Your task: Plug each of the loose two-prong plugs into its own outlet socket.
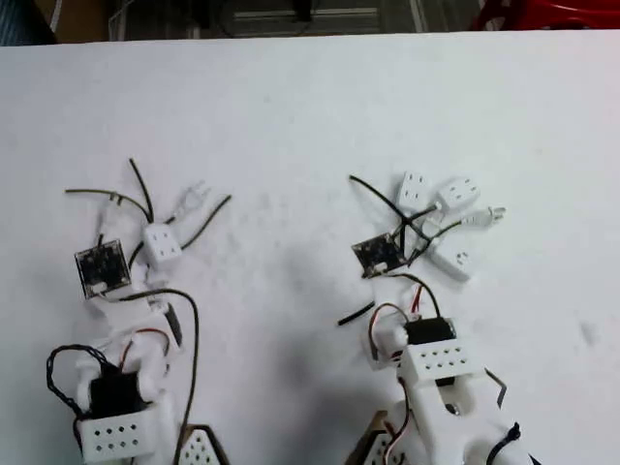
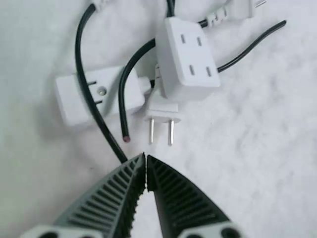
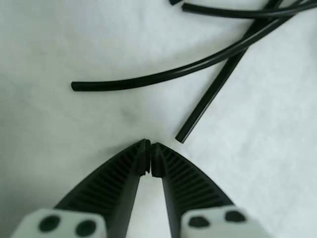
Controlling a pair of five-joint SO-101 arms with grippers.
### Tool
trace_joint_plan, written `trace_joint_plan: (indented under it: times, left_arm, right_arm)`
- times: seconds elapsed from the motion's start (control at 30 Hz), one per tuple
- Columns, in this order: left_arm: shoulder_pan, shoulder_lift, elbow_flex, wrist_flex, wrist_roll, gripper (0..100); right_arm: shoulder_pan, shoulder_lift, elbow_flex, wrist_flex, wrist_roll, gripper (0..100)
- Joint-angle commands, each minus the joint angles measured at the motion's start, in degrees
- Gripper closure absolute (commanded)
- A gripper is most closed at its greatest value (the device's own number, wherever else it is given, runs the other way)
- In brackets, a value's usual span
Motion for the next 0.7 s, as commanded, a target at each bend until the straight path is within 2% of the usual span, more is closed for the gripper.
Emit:
trace_joint_plan:
  times: [0.0,0.13,0.27,0.37,0.5,0.67]
  left_arm:
    - [0.66,-0.57,-2.64,-10.73,0.44,98]
    - [0.48,-0.57,-5.63,-20.57,0.53,98]
    - [0.48,-0.57,-9.58,-23.38,0.44,98]
    - [0.48,-0.57,-15.74,-19.87,0.26,98]
    - [0.57,-0.57,-24.26,-10.37,0.53,98]
    - [0.92,-0.66,-25.58,1.32,0.53,98]
  right_arm:
    - [-1.36,-0.13,0.26,-0.84,0.0,97.8]
    - [-1.36,-0.13,0.26,-0.84,0.0,97.8]
    - [-1.36,-0.13,0.26,-0.84,0.0,97.8]
    - [-1.36,-0.13,0.26,-0.84,0.0,97.8]
    - [-1.36,-0.13,0.26,-0.84,0.0,97.8]
    - [-1.36,-0.13,0.26,-0.84,0.0,97.8]
